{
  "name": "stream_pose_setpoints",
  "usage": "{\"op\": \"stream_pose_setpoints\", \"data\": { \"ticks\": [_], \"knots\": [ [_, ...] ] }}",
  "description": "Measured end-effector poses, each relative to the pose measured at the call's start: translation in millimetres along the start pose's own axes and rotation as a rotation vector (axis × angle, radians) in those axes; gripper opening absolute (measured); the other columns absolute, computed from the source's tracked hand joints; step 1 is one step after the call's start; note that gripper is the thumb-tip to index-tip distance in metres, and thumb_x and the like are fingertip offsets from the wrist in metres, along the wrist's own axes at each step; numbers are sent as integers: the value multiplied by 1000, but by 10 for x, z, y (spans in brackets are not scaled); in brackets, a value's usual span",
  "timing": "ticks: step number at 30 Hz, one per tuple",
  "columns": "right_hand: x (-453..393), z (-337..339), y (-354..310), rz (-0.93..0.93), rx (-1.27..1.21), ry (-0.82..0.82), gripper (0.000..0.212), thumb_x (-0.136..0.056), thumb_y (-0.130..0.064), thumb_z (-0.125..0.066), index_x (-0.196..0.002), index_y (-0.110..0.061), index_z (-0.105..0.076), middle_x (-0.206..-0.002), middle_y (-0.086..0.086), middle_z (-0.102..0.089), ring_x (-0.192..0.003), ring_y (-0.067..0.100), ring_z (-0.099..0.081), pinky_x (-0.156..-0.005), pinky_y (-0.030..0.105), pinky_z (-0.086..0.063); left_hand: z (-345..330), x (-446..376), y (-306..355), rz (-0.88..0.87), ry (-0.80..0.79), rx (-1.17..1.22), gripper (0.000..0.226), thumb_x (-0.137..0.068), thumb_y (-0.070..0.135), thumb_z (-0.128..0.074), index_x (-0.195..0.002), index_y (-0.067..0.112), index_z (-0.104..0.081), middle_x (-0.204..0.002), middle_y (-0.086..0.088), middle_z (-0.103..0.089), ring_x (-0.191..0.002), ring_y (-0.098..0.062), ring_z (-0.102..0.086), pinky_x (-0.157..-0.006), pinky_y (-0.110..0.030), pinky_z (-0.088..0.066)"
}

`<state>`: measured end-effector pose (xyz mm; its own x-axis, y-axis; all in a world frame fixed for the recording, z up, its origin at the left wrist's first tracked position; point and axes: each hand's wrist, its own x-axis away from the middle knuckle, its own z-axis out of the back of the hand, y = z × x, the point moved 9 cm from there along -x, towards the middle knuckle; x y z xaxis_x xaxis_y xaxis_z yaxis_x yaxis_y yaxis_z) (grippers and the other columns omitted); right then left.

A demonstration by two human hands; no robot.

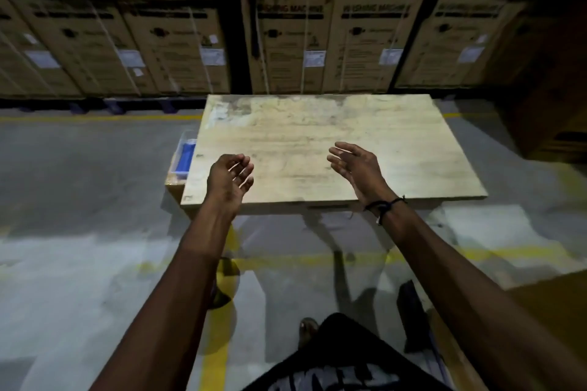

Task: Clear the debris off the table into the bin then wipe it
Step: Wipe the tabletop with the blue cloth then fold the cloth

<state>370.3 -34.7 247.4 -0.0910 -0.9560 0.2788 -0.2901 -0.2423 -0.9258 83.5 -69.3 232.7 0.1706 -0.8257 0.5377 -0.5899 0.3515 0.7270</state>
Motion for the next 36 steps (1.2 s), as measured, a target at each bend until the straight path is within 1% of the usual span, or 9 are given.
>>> {"op": "stream_pose_setpoints", "data": {
  "ticks": [4, 7, 12, 17, 23, 25, 28, 34, 36],
  "knots": [
    [-294, 157, -99, -10, -8, 13, 26, -103, 3, -54, -128, 3, -60, -118, 19, -66, -90, 20, -70, -81, 22, -59, -299, -308, -25, 6, -20, 41, 16, -97, 19, -52, -86, 18, -63, -89, 2, -69, -79, -11, -66, -71, -26, -45],
    [-509, 140, -22, -39, 7, 5, 26, -103, 3, -55, -129, 3, -61, -119, 19, -67, -90, 20, -71, -82, 23, -59, -334, -495, -17, 14, 18, 59, 16, -97, 18, -52, -86, 18, -63, -89, 3, -69, -78, -11, -65, -71, -26, -45],
    [-841, -209, 229, -100, 10, -53, 23, -103, 3, -55, -124, 0, -62, -118, 19, -68, -93, 23, -71, -83, 25, -59, -204, -772, 128, 15, 80, 74, 14, -96, 17, -53, -86, 18, -64, -88, 3, -69, -77, -11, -65, -70, -25, -46],
    [-1240, -899, 557, -161, 54, -143, 21, -102, 1, -58, -122, -2, -64, -118, 18, -70, -99, 29, -70, -87, 28, -58, 233, -1153, 392, 13, 157, 121, 14, -96, 18, -54, -86, 18, -64, -87, 4, -68, -75, -9, -64, -68, -24, -45],
    [-1825, -1959, 1008, -232, 89, -220, 21, -102, 0, -57, -122, -2, -64, -114, 15, -72, -90, 23, -72, -75, 22, -61, 966, -1824, 905, 17, 281, 151, 16, -97, 17, -53, -83, 18, -61, -84, 5, -64, -74, -8, -61, -65, -24, -41],
    [-2003, -2345, 1158, -255, 96, -244, 21, -103, 0, -57, -123, -2, -64, -113, 15, -71, -92, 23, -71, -78, 23, -60, 1208, -2101, 1090, 32, 302, 150, 15, -96, 17, -53, -83, 17, -60, -79, 5, -64, -69, -9, -61, -63, -24, -41],
    [-2240, -2919, 1360, -287, 113, -286, 22, -103, 1, -55, -123, -2, -62, -114, 16, -70, -92, 24, -71, -79, 25, -59, 1555, -2490, 1378, 43, 341, 135, 19, -99, 16, -49, -81, 18, -57, -61, 7, -65, -62, -10, -59, -60, -25, -39],
    [-2799, -3987, 1828, -365, 148, -318, 19, -105, -3, -53, -122, -5, -62, -117, 18, -68, -92, 22, -70, -80, 24, -58, 2222, -3339, 1792, 131, 408, 97, 23, -103, 22, -49, -85, 14, -59, -84, -2, -63, -77, -16, -61, -69, -29, -45],
    [-2995, -4264, 2029, -390, 149, -303, 16, -105, -3, -53, -118, -6, -62, -117, 18, -68, -93, 23, -68, -83, 27, -56, 2382, -3660, 1843, 159, 407, 75, 25, -105, 24, -47, -87, 14, -61, -88, -3, -65, -81, -17, -63, -73, -30, -45]
  ]
}}
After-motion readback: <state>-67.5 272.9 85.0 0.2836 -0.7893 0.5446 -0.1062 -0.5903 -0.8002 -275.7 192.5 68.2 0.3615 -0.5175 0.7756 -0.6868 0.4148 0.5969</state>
